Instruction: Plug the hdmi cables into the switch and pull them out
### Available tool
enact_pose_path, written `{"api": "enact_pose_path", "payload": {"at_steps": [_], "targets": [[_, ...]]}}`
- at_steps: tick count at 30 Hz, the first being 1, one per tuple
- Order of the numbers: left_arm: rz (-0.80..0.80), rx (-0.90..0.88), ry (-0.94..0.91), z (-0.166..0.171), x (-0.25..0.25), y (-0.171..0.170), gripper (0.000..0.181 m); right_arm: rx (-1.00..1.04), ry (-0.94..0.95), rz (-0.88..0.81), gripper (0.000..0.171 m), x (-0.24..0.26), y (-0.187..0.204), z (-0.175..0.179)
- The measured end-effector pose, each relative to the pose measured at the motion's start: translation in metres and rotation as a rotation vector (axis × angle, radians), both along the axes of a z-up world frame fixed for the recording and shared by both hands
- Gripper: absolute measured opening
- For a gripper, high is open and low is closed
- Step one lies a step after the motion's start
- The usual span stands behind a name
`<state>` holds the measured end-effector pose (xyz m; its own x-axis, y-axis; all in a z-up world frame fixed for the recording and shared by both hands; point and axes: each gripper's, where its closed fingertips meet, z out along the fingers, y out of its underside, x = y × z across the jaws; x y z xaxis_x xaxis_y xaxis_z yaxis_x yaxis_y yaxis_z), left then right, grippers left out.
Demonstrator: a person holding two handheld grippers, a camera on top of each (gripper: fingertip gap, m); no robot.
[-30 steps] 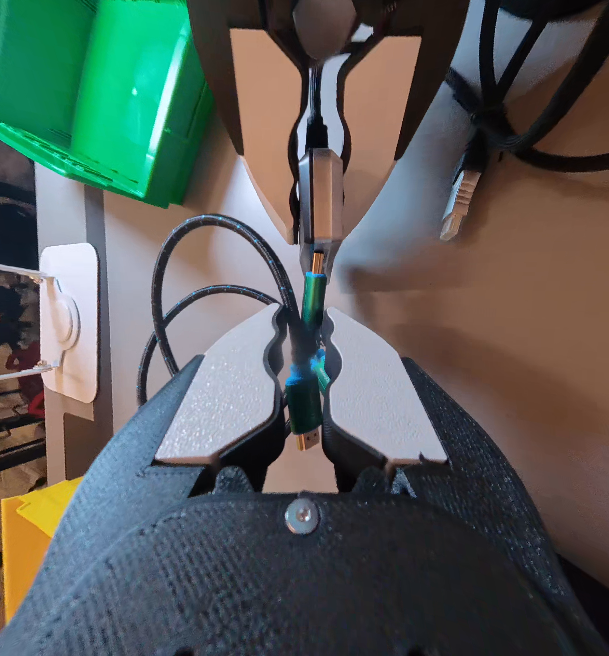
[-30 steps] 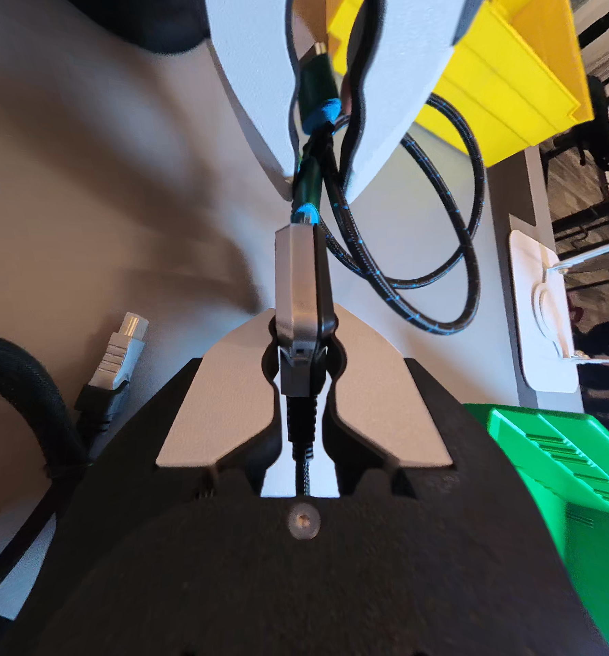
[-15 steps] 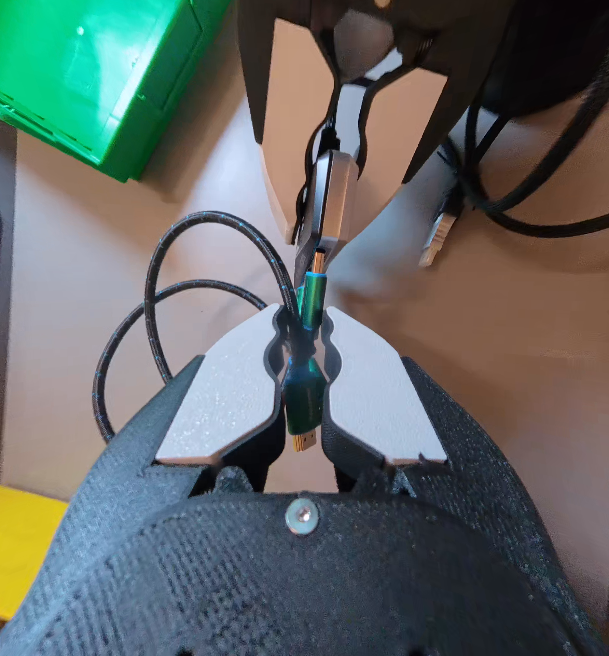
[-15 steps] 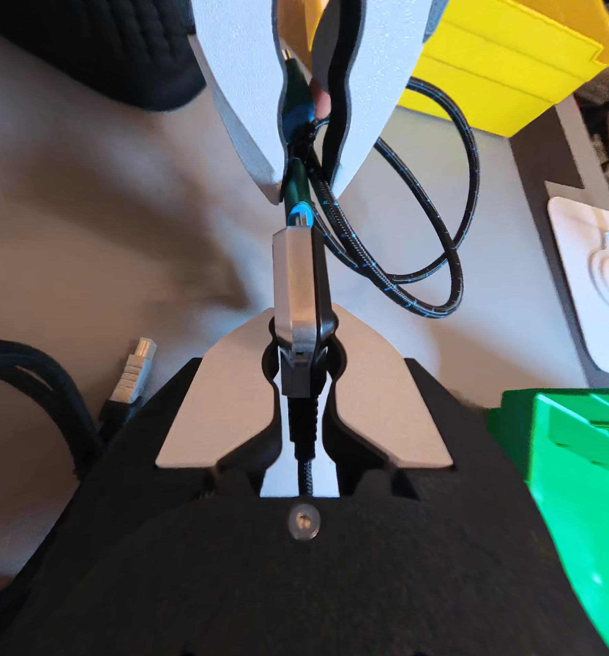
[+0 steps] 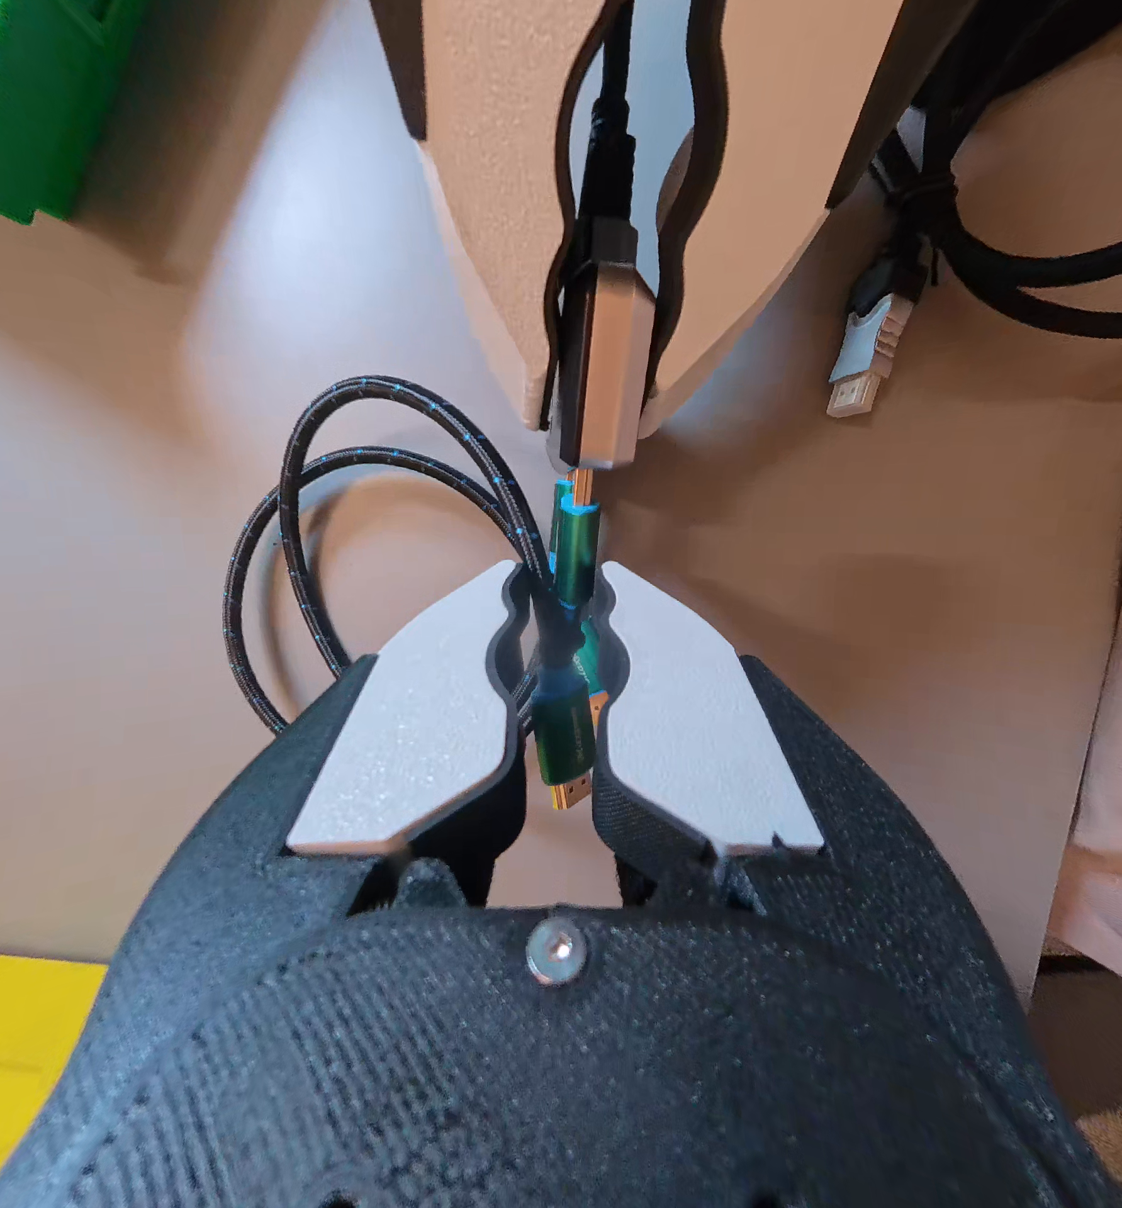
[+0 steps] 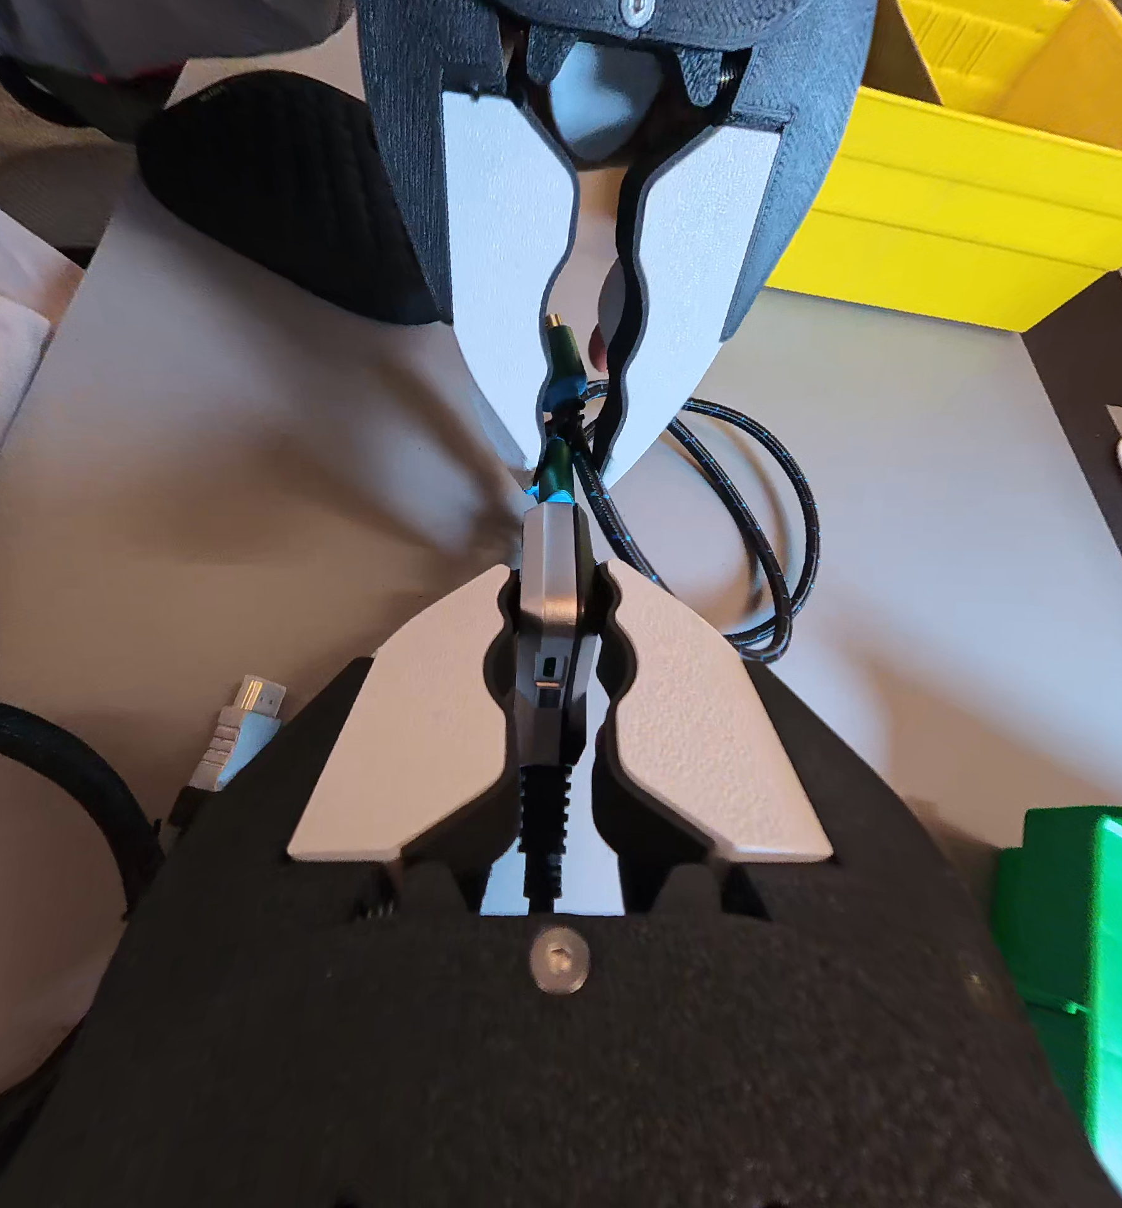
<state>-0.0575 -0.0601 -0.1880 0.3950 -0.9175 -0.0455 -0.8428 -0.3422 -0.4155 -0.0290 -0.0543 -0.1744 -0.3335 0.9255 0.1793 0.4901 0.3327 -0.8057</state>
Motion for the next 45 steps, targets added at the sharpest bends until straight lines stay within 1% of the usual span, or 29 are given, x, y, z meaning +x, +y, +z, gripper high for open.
{"api": "enact_pose_path", "payload": {"at_steps": [2, 4, 9, 12, 16, 18, 20, 21, 26, 27, 29, 30, 33, 37, 41, 43, 45], "targets": [[-0.016, 0.001, 0.05, 0.0, -0.001, 0.0, 0.019, 0.012, 0.003, 0.005, 0.021, -0.001, 0.0, 0.0], [-0.027, -0.006, 0.064, 0.001, -0.001, 0.001, 0.018, 0.015, 0.013, 0.005, 0.021, -0.001, 0.0, 0.001], [-0.024, -0.01, -0.058, 0.012, 0.005, 0.005, 0.017, 0.029, 0.035, 0.01, 0.021, 0.003, 0.003, 0.01], [-0.032, 0.034, -0.046, 0.016, 0.004, 0.008, 0.018, 0.065, 0.028, 0.007, 0.021, 0.002, 0.005, 0.013], [-0.039, 0.047, -0.048, 0.028, 0.005, 0.008, 0.018, 0.097, 0.038, 0.008, 0.021, 0.003, 0.006, 0.022], [-0.037, 0.062, -0.002, 0.032, 0.004, 0.01, 0.018, 0.118, 0.026, 0.001, 0.021, 0.003, 0.007, 0.023], [-0.049, 0.072, 0.099, 0.03, 0.001, 0.01, 0.018, 0.141, 0.017, 0.001, 0.02, 0.0, 0.006, 0.021], [-0.056, 0.066, 0.147, 0.029, -0.001, 0.009, 0.018, 0.119, 0.031, 0.002, 0.02, -0.001, 0.003, 0.023], [-0.06, 0.054, 0.202, 0.033, -0.002, 0.007, 0.018, 0.117, 0.042, -0.02, 0.02, -0.002, 0.002, 0.025], [-0.055, 0.048, 0.17, 0.036, 0.0, 0.006, 0.018, 0.091, 0.061, -0.019, 0.02, -0.001, 0.002, 0.029], [-0.026, 0.045, 0.032, 0.047, 0.009, 0.007, 0.017, 0.019, 0.131, -0.023, 0.02, 0.001, 0.003, 0.038], [-0.016, 0.049, -0.006, 0.05, 0.01, 0.008, 0.018, 0.002, 0.154, -0.018, 0.02, 0.002, 0.004, 0.041], [-0.021, 0.088, -0.029, 0.051, 0.011, 0.009, 0.018, 0.017, 0.168, -0.019, 0.02, 0.002, 0.004, 0.04], [-0.01, 0.095, -0.084, 0.048, 0.01, 0.006, 0.018, 0.02, 0.165, -0.016, 0.02, 0.0, 0.001, 0.037], [-0.022, 0.277, -0.097, 0.05, 0.006, 0.012, 0.02, 0.103, 0.179, -0.054, 0.02, -0.004, 0.005, 0.039], [0.006, 0.372, -0.196, 0.062, 0.007, 0.016, 0.024, 0.145, 0.211, -0.079, 0.02, -0.004, 0.007, 0.046], [0.079, 0.493, -0.351, 0.091, 0.001, 0.022, 0.03, 0.202, 0.23, -0.122, 0.021, -0.002, 0.015, 0.052]]}}
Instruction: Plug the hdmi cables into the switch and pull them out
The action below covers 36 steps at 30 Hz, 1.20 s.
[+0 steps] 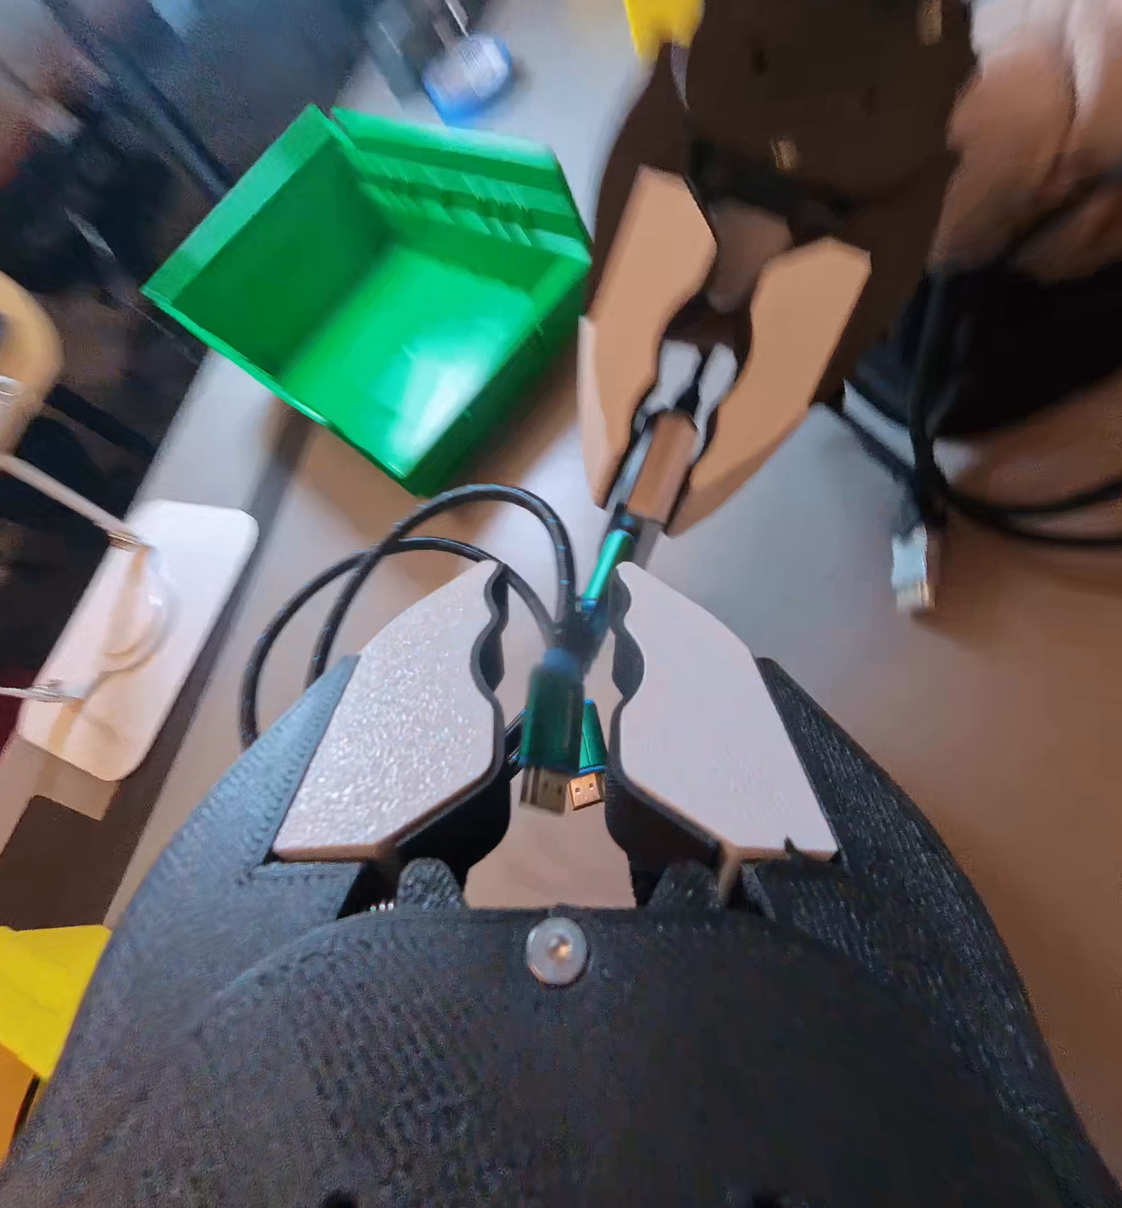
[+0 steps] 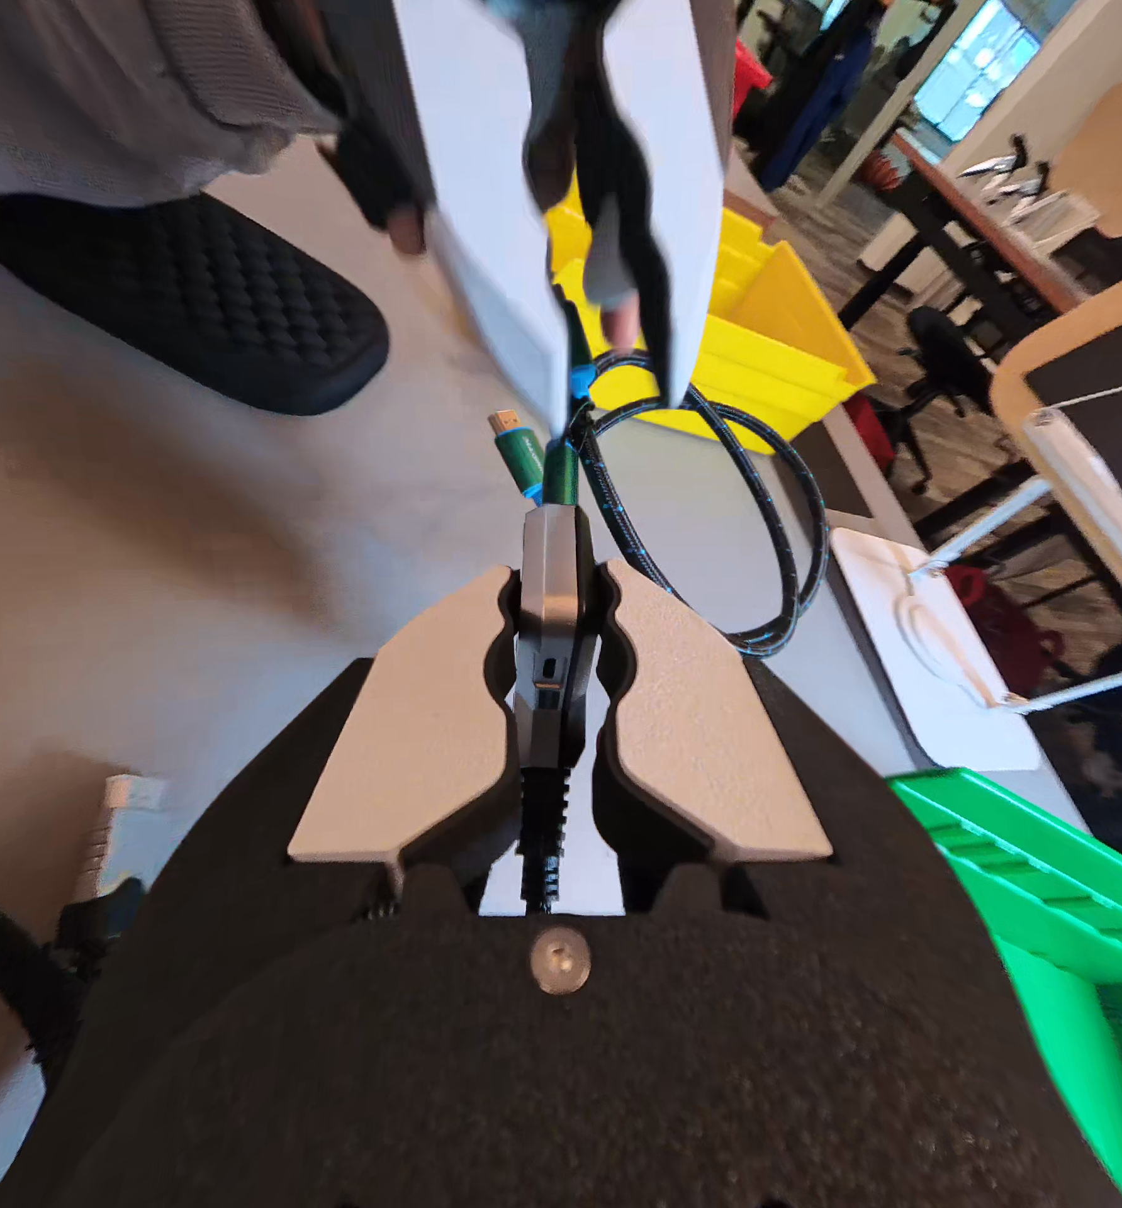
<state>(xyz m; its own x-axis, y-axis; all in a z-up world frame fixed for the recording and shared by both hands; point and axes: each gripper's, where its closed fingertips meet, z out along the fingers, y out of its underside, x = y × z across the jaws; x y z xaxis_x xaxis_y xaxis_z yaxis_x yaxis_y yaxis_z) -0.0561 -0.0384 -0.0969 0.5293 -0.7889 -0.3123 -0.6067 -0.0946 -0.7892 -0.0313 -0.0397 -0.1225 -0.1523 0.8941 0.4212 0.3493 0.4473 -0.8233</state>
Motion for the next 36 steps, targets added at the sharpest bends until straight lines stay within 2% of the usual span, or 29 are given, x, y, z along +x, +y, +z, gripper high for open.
{"api": "enact_pose_path", "payload": {"at_steps": [3, 5, 8, 11, 15, 19, 21, 23, 25, 31, 32, 34, 35, 36], "targets": [[0.073, 0.161, -0.29, 0.052, -0.027, 0.003, 0.04, 0.034, 0.045, -0.087, 0.021, 0.006, 0.017, 0.009], [0.136, 0.186, -0.437, 0.065, -0.055, 0.009, 0.046, 0.022, 0.116, -0.14, 0.021, 0.011, 0.031, 0.02], [0.181, 0.107, -0.658, 0.05, -0.09, 0.022, 0.047, -0.022, 0.286, -0.16, 0.021, 0.02, 0.041, 0.049], [0.045, -0.055, -0.817, 0.015, -0.082, 0.021, 0.046, -0.13, 0.51, -0.105, 0.021, 0.032, 0.037, 0.086], [-0.117, -0.058, -0.614, -0.02, -0.024, 0.008, 0.056, -0.35, 0.743, 0.024, 0.021, 0.041, 0.021, 0.124], [-0.265, 0.0, -0.675, 0.0, 0.033, -0.01, 0.058, -0.468, 0.797, 0.132, 0.021, 0.023, -0.005, 0.128], [-0.32, 0.041, -0.732, 0.016, 0.046, -0.022, 0.049, -0.479, 0.744, 0.175, 0.021, 0.01, -0.019, 0.118], [-0.307, 0.093, -0.714, 0.017, 0.039, -0.025, 0.016, -0.493, 0.729, 0.198, 0.022, 0.006, -0.025, 0.114], [-0.301, 0.112, -0.7, 0.016, 0.026, -0.028, 0.002, -0.494, 0.667, 0.2, 0.022, 0.003, -0.026, 0.106], [-0.25, 0.073, -0.698, 0.015, -0.003, -0.026, 0.0, -0.445, 0.561, 0.196, 0.021, 0.003, -0.027, 0.09], [-0.24, 0.072, -0.678, 0.011, -0.002, -0.025, 0.002, -0.442, 0.581, 0.196, 0.02, 0.003, -0.027, 0.092], [-0.268, 0.03, -0.638, 0.001, 0.007, -0.029, 0.038, -0.44, 0.594, 0.198, 0.02, 0.004, -0.027, 0.094], [-0.294, -0.01, -0.638, -0.002, 0.012, -0.032, 0.05, -0.441, 0.585, 0.202, 0.02, 0.003, -0.027, 0.093], [-0.309, -0.017, -0.658, -0.001, 0.015, -0.034, 0.054, -0.447, 0.573, 0.212, 0.02, 0.003, -0.028, 0.092]]}}
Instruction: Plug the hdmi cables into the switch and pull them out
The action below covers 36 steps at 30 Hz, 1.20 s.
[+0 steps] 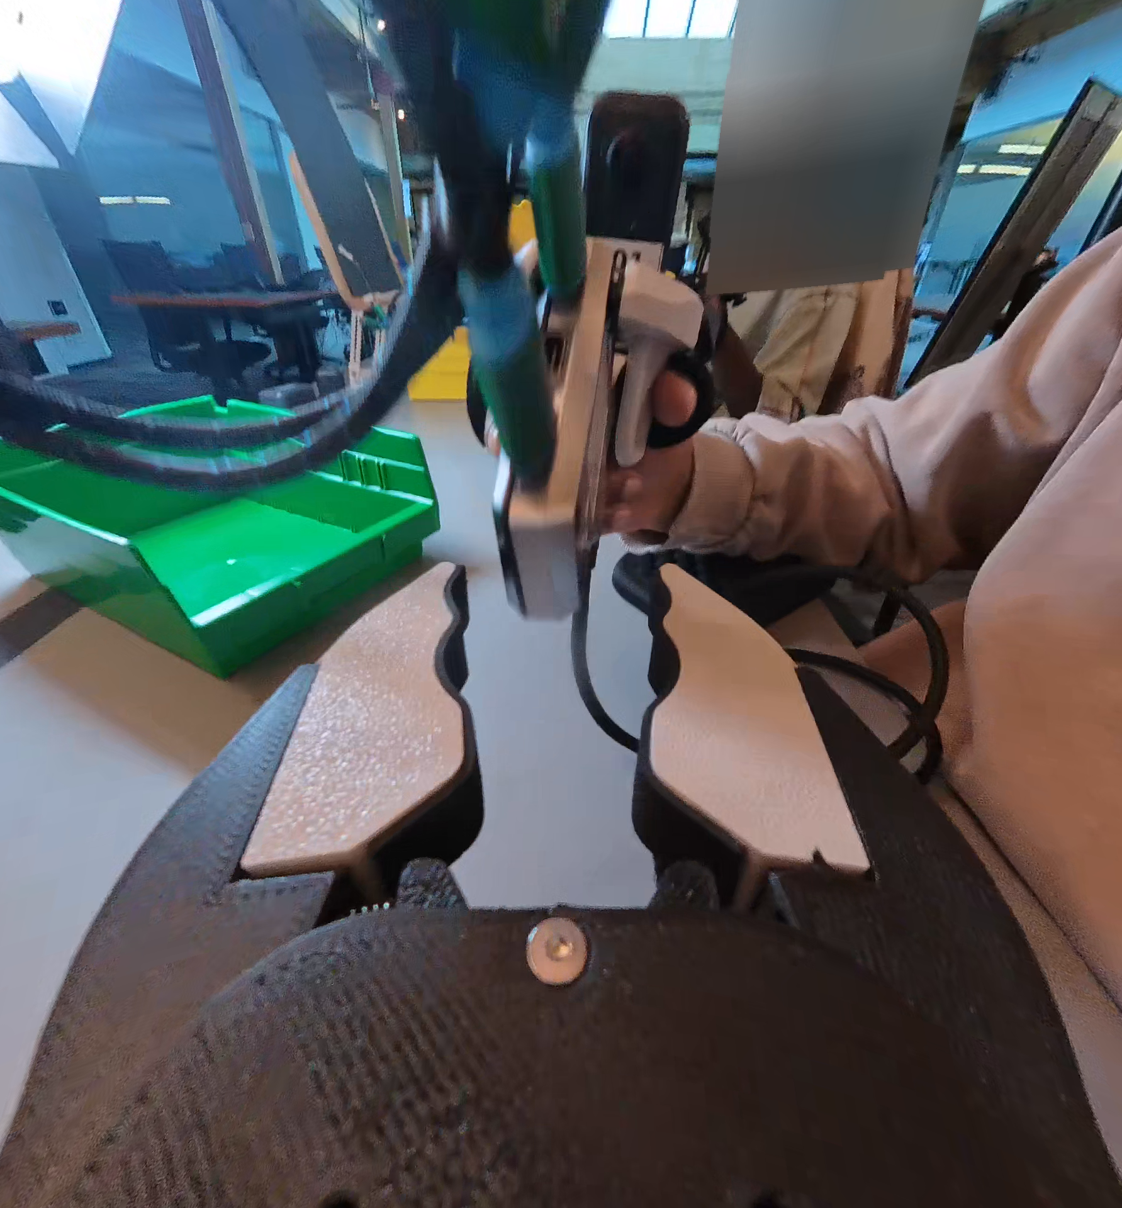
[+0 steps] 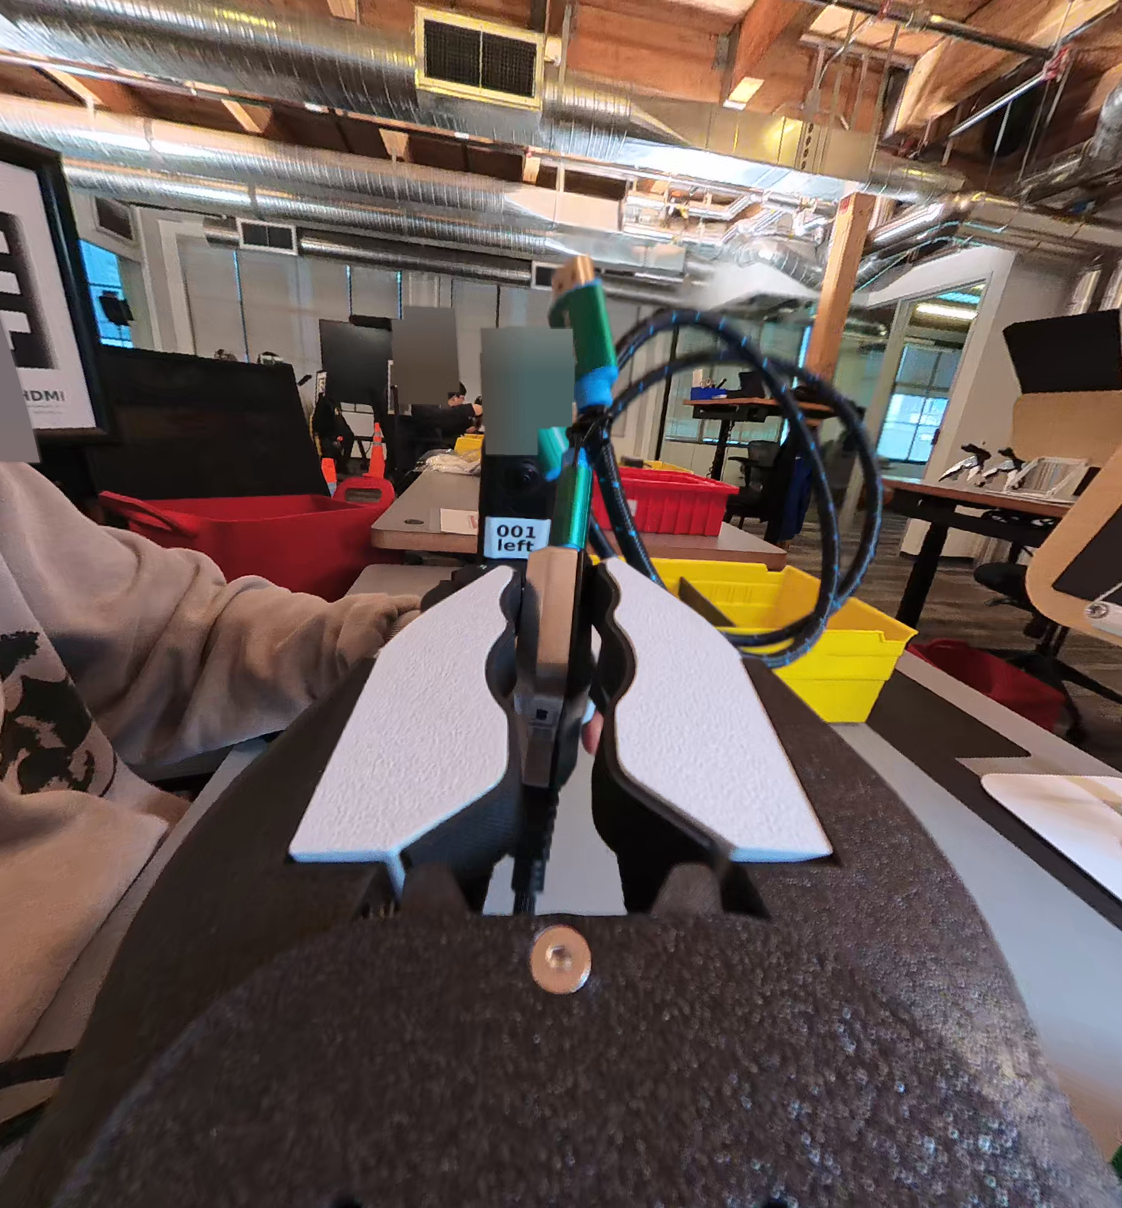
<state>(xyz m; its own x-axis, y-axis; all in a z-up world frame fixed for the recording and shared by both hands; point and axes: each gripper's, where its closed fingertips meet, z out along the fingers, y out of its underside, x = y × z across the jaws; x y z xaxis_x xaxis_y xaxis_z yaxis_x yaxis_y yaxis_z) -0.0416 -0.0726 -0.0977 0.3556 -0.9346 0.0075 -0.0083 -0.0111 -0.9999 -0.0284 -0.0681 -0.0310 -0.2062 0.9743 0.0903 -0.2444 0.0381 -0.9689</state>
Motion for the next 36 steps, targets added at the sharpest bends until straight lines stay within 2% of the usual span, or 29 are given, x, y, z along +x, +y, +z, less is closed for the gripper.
{"api": "enact_pose_path", "payload": {"at_steps": [2, 3, 5, 11, 16, 21, 25, 28, 32, 36], "targets": [[0.017, 0.043, -0.058, 0.011, 0.003, 0.0, 0.046, 0.016, -0.033, 0.011, 0.02, -0.005, -0.004, -0.008], [0.041, 0.052, -0.042, 0.011, 0.004, 0.002, 0.03, 0.026, -0.031, 0.017, 0.02, -0.006, -0.008, -0.01], [0.033, 0.08, 0.009, 0.008, 0.004, -0.001, 0.023, 0.033, -0.036, 0.016, 0.02, -0.007, -0.009, -0.01], [0.046, 0.133, 0.124, 0.003, -0.011, -0.005, 0.021, 0.2, -0.177, -0.084, 0.026, -0.006, -0.001, -0.022], [0.045, 0.156, 0.212, -0.006, -0.008, -0.007, 0.021, 0.332, -0.339, -0.068, 0.021, -0.006, -0.01, -0.04], [0.086, 0.183, 0.16, 0.002, -0.007, -0.003, 0.023, 0.421, -0.349, -0.096, 0.019, -0.002, -0.012, -0.029], [0.195, 0.137, 0.083, 0.008, -0.028, 0.016, 0.03, 0.513, -0.367, -0.146, 0.019, 0.002, 0.003, -0.002], [0.292, 0.08, 0.031, 0.004, -0.049, 0.033, 0.031, 0.617, -0.399, -0.214, 0.02, 0.004, 0.026, 0.033], [0.371, 0.066, 0.07, -0.008, -0.065, 0.046, 0.031, 0.765, -0.413, -0.328, 0.019, 0.004, 0.064, 0.099], [0.384, 0.076, 0.107, -0.014, -0.065, 0.048, 0.031, 0.889, -0.401, -0.505, 0.02, 0.006, 0.114, 0.179]]}}
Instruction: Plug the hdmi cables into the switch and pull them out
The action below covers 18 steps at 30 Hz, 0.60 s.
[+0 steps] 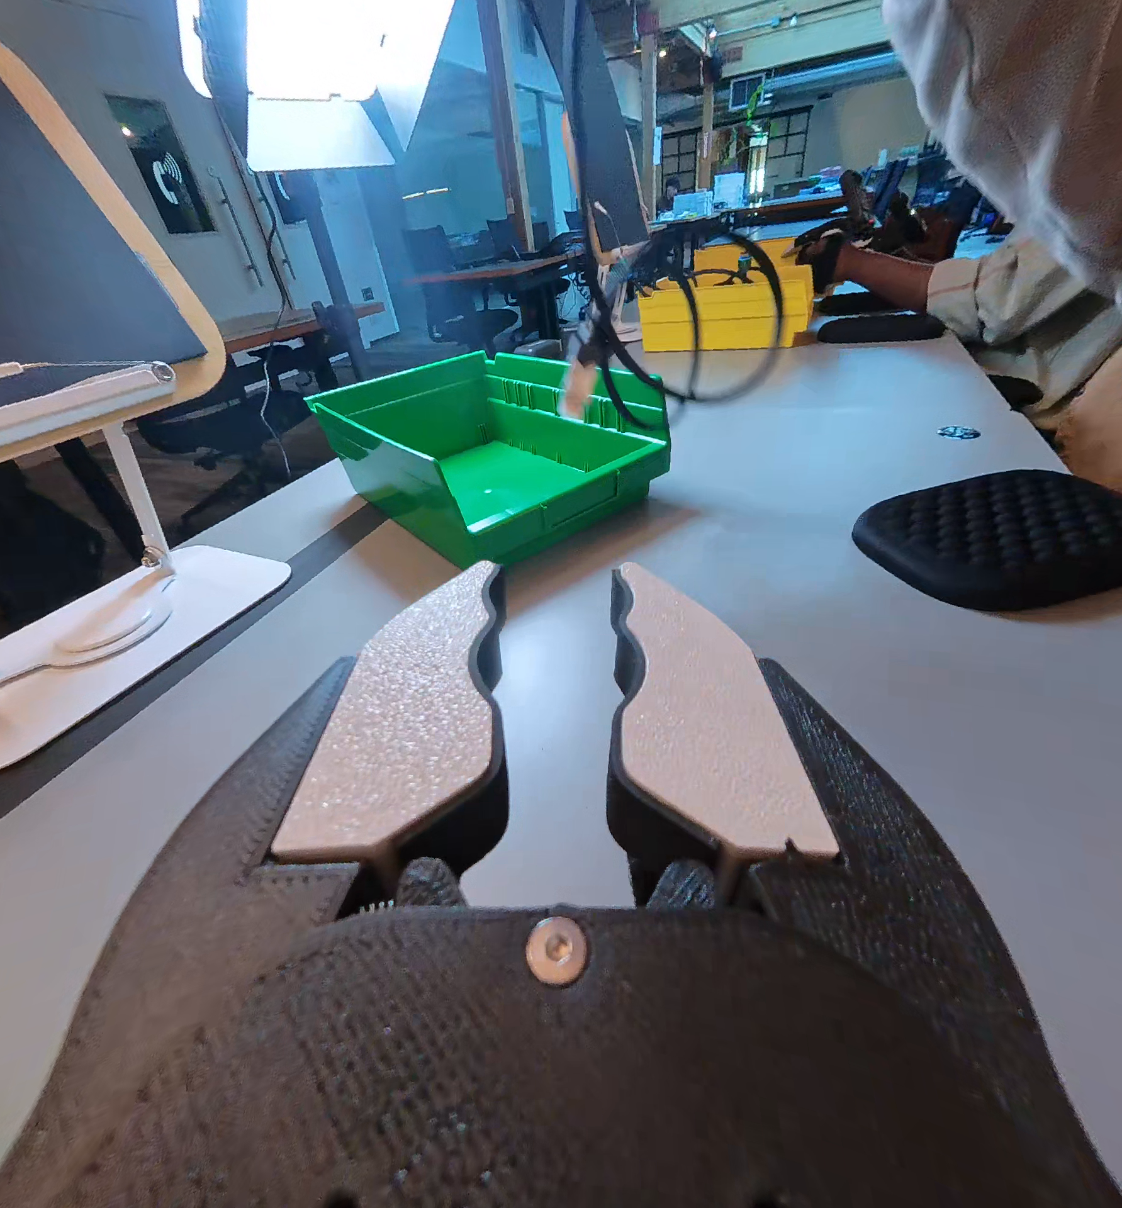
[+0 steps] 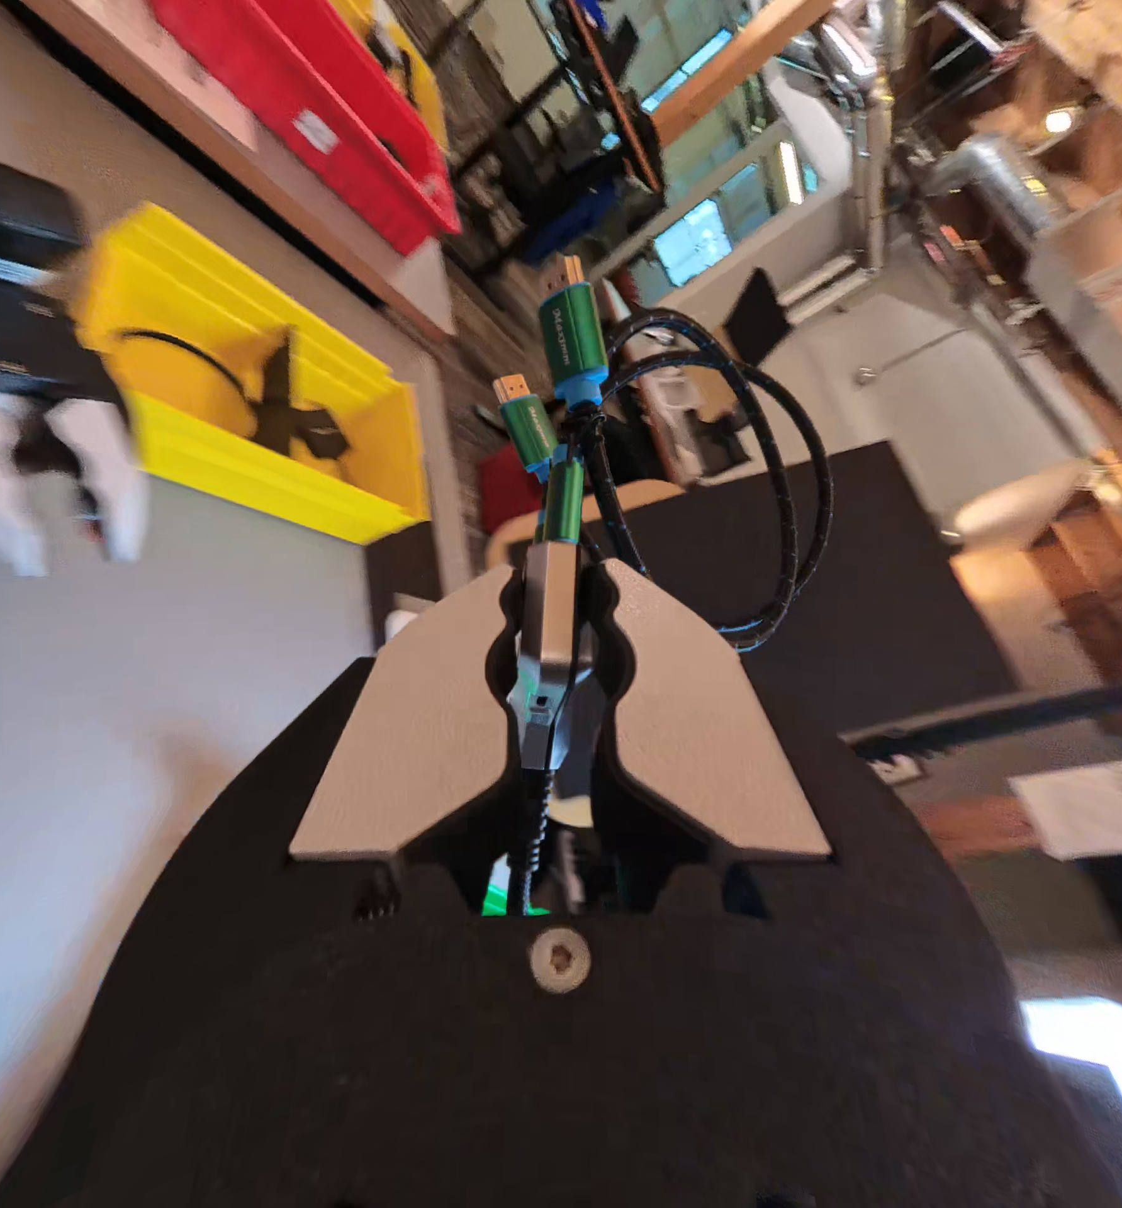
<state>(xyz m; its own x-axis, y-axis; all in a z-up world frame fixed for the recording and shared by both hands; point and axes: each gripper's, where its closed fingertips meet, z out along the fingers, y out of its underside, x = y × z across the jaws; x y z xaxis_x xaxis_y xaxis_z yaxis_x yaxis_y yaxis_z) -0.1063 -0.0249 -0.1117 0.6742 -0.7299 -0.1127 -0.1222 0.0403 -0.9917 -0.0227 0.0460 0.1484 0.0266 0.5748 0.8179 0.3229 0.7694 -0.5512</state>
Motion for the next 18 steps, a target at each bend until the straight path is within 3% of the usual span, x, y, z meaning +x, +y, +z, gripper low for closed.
{"api": "enact_pose_path", "payload": {"at_steps": [5, 8, 12, 18], "targets": [[0.005, 0.001, 0.035, -0.005, 0.002, 0.001, 0.032, 0.185, 0.082, -0.183, 0.02, 0.018, 0.062, 0.084], [0.011, -0.012, 0.046, -0.011, 0.001, 0.003, 0.032, 0.241, 0.112, -0.27, 0.02, 0.033, 0.093, 0.096], [0.02, -0.015, 0.066, -0.014, 0.002, 0.005, 0.032, 0.229, 0.16, -0.33, 0.02, 0.053, 0.128, 0.057], [0.018, -0.042, 0.116, -0.029, 0.006, 0.008, 0.031, 0.087, 0.178, -0.367, 0.019, 0.062, 0.167, -0.05]]}}
